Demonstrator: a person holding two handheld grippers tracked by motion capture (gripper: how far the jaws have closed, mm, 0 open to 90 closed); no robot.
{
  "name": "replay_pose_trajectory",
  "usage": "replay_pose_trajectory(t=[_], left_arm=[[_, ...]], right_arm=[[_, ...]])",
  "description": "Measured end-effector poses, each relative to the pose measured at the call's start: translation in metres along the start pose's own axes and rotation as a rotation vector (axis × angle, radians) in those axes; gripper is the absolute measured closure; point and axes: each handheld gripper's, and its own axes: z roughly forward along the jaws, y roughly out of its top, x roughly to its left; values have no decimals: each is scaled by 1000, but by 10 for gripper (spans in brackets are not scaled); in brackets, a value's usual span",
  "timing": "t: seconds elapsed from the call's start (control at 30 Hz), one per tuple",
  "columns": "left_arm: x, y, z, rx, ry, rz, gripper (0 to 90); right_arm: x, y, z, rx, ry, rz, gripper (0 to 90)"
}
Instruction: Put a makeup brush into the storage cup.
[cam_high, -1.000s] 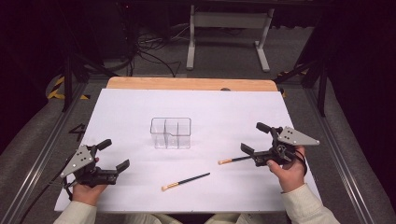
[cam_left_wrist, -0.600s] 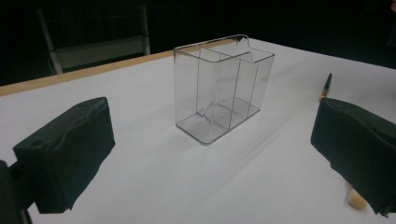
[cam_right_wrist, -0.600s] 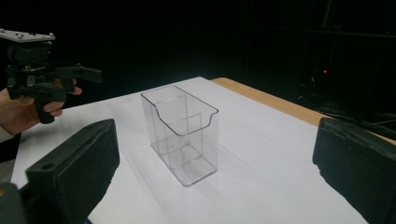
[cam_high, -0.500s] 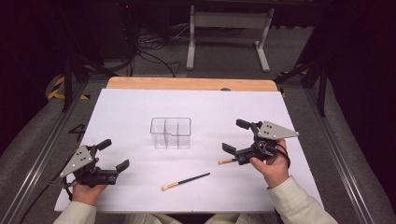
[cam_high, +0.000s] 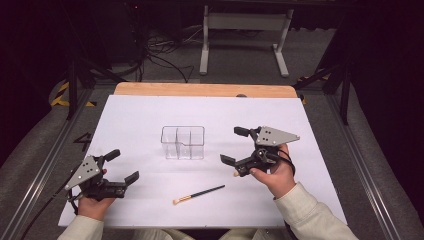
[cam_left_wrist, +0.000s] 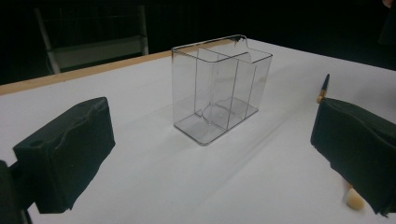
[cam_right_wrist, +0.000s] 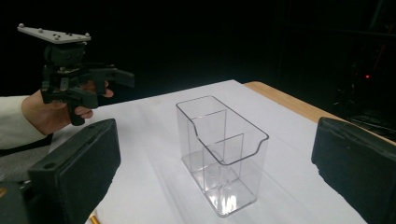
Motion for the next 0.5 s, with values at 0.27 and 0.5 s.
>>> replay_pose_trajectory(t=[0.27, 0.5], left_arm=[[0, 1, 1, 2, -3, 4, 2], [-1, 1, 1, 6, 1, 10, 4]], right_arm=[[4, 17, 12, 74, 30, -53, 40], [8, 25, 27, 209, 97, -117, 24]])
